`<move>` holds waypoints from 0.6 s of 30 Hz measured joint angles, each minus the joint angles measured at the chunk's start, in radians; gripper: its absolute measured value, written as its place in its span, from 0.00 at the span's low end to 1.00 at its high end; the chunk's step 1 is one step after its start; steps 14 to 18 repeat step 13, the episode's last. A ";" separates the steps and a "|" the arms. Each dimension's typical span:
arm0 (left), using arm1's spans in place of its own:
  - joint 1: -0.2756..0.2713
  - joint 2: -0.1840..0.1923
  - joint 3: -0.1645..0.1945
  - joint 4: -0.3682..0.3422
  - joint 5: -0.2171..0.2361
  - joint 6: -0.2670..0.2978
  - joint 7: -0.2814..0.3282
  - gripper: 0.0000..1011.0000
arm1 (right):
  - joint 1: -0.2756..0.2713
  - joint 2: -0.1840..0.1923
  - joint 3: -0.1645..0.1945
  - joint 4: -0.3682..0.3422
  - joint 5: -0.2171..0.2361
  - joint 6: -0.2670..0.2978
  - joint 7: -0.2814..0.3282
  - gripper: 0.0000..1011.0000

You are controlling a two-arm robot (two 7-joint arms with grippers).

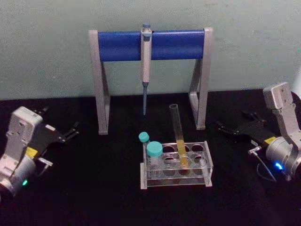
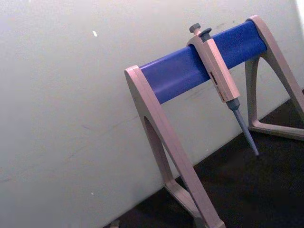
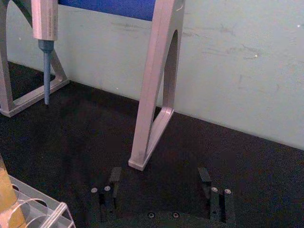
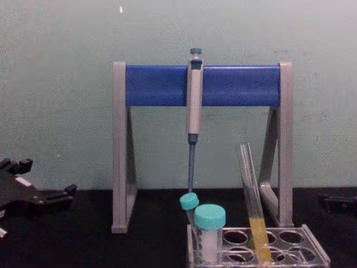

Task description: Pick up the test tube from the test tube rack, shake it, then place it back into the test tube rack.

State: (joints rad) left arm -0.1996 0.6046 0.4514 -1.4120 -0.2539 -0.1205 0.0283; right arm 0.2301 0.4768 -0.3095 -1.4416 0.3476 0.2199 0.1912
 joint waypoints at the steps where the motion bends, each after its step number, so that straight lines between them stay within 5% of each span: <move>1: 0.000 0.000 0.000 0.000 0.000 0.000 0.000 0.99 | 0.000 0.000 0.000 0.000 0.000 0.000 0.000 0.99; 18: 0.000 0.000 0.000 0.000 0.000 0.000 0.000 0.99 | 0.000 0.000 0.000 0.000 0.000 0.000 0.000 0.99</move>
